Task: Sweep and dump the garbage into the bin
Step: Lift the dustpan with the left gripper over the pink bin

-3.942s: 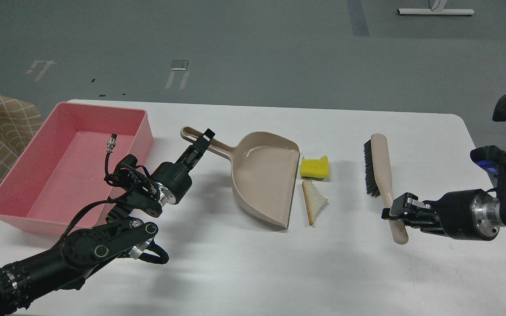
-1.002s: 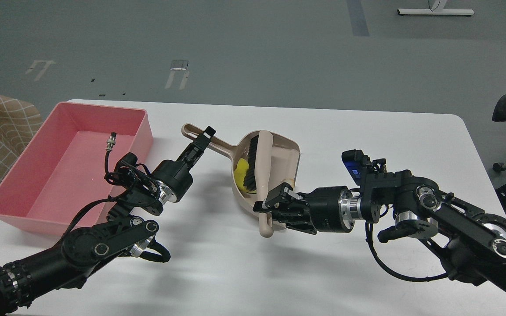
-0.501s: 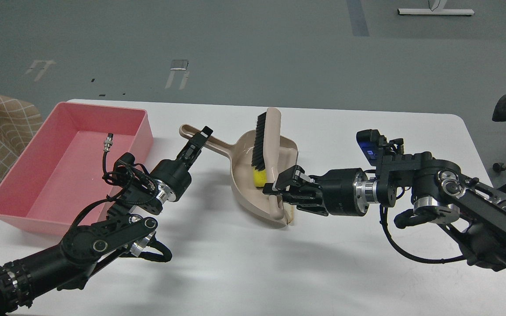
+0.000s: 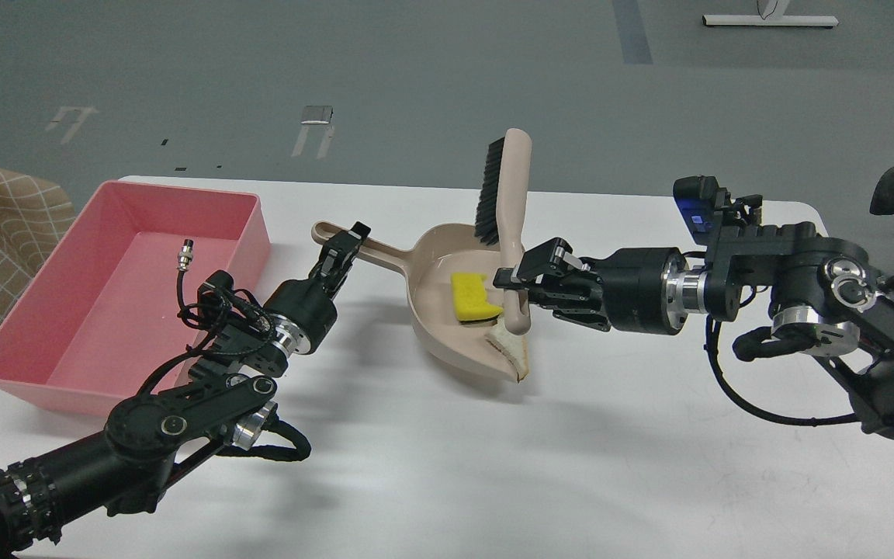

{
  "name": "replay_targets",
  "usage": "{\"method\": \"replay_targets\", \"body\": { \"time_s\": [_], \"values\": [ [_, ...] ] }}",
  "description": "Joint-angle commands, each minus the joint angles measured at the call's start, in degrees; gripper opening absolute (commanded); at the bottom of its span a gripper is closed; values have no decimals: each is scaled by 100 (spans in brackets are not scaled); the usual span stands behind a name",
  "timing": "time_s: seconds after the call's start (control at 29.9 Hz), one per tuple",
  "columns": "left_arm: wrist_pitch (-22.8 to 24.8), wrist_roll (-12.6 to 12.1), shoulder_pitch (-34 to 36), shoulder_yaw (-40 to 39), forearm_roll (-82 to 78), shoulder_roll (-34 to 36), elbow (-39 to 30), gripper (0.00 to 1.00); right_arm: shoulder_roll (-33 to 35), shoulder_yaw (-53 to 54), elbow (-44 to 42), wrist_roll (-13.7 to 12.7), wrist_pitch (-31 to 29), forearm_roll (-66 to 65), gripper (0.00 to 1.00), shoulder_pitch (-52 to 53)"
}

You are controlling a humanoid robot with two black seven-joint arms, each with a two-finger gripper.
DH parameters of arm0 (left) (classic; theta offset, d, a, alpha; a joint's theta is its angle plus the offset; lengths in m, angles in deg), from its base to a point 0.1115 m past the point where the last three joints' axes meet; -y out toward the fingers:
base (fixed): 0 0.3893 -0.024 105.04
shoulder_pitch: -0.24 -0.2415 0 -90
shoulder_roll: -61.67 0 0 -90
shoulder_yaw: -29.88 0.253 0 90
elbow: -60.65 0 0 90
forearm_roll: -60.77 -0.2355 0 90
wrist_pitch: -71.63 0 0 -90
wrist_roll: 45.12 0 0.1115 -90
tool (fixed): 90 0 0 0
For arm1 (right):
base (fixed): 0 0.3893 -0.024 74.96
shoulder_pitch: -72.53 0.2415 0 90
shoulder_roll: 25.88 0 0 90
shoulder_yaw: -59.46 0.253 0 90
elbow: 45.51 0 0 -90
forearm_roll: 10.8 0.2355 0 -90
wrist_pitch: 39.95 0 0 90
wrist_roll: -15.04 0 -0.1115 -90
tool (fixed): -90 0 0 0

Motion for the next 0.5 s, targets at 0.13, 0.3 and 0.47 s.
{"method": "replay_targets", "body": {
  "time_s": [0.13,0.3,0.47],
  "values": [
    [52,-9,86,-280,232,54,-131,0,410,337,-15,2,1,4,0,-3],
    [114,-9,236,-315,398,80,-148,0,691,477,-6,11,1,21,0,-55],
    [219,-9,253,-420,557,308,-148,0,902,644,-58,29,1,30,0,-134]
  ]
}}
